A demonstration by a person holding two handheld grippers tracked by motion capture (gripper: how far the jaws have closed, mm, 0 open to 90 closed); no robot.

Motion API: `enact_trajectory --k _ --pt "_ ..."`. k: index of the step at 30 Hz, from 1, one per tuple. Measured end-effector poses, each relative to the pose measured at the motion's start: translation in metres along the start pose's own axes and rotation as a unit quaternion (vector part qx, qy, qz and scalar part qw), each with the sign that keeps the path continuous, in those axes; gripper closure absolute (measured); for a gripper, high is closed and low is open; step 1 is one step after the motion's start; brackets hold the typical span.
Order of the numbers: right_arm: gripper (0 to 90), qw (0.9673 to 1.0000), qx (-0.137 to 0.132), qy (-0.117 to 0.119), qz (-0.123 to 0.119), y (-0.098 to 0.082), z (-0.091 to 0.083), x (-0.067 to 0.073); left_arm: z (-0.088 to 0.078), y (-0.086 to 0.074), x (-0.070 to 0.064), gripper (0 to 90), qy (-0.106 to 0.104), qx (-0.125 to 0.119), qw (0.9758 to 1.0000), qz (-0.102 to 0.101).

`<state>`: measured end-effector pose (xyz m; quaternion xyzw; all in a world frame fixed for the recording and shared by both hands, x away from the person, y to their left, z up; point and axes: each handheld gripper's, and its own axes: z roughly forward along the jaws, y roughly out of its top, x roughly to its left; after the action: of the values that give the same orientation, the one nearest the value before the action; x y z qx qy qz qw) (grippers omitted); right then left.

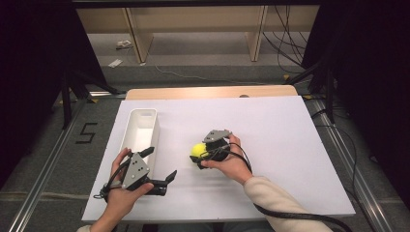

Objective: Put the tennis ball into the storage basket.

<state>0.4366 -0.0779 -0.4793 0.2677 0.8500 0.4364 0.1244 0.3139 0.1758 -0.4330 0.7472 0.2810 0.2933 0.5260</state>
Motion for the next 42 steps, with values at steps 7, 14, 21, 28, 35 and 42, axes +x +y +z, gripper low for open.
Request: enact_trajectory --k 7,14,21,28,35,42 --pt "15.1 1.0000 0.006 0.003 -0.003 0.000 0.005 0.002 0.000 0.000 0.000 0.0 0.000 0.000 1.0000 -0.001" --pt "15.5 0.9999 0.011 0.006 -0.002 -0.001 0.009 0.003 0.000 0.000 0.000 0.0 0.000 0.000 1.0000 -0.001" --pt "16.1 0.9998 0.017 0.004 -0.005 -0.003 0.013 0.004 0.000 0.000 0.000 0.0 0.000 0.000 1.0000 -0.001" --pt "19.2 0.9998 0.021 0.001 -0.003 -0.004 0.015 0.003 0.000 0.000 0.000 0.0 0.000 0.000 1.0000 -0.001" --pt "25.9 0.9997 0.023 -0.012 -0.001 -0.005 0.016 0.003 0.000 0.000 0.000 0.0 0.000 -0.001 1.0000 -0.001" --pt "26.6 0.9997 0.022 -0.013 -0.001 -0.005 0.015 0.003 0.000 0.000 0.000 0.0 0.000 0.000 1.0000 -0.001"
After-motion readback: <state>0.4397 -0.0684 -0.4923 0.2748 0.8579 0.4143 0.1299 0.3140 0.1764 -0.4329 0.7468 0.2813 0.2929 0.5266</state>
